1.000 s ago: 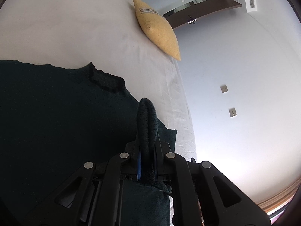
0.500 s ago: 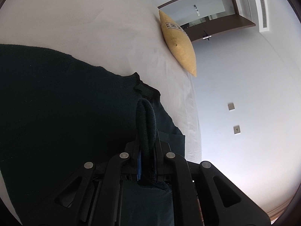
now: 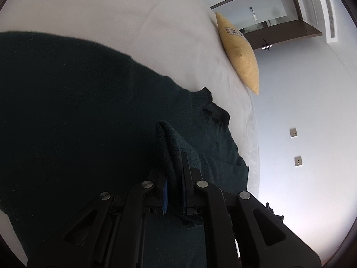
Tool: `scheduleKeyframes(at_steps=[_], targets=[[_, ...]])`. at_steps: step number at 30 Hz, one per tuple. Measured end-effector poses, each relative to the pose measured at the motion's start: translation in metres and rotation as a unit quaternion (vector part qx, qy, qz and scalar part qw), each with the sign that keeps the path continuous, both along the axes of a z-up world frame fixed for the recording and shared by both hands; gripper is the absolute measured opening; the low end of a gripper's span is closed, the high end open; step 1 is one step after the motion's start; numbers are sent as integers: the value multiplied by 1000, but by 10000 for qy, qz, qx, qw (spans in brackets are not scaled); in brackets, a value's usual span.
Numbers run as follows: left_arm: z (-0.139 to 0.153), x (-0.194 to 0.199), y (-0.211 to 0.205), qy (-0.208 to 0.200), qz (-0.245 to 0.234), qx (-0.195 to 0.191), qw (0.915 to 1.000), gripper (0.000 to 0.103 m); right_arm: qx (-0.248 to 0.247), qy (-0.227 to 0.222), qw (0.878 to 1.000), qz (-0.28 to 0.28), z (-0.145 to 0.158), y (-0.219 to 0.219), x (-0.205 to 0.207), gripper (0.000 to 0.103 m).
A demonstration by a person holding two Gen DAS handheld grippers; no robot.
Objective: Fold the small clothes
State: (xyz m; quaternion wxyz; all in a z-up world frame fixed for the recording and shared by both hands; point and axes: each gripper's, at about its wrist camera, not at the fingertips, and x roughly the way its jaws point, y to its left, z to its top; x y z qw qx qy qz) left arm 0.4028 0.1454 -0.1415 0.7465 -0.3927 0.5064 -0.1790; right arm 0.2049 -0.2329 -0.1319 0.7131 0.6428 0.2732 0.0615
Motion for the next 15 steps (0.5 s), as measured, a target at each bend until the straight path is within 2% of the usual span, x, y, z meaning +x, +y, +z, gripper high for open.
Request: scheduleKeyframes(at_steps=[4, 6, 11, 15], targets=[[-20, 1, 8, 123, -38, -75, 9999, 8, 116, -10, 9998, 156, -2, -4, 0, 82], [-19, 4, 11, 31, -132, -33, 9999, 8, 110, 26, 9997, 223, -1, -5, -4, 82], [-9, 7, 5, -50, -399, 384, 9985, 10, 29, 270, 9987, 429, 10, -1, -13, 84], [-6, 6, 4, 1, -638, 710, 9954, 11, -454, 213, 9961, 726, 38, 6, -11, 86]])
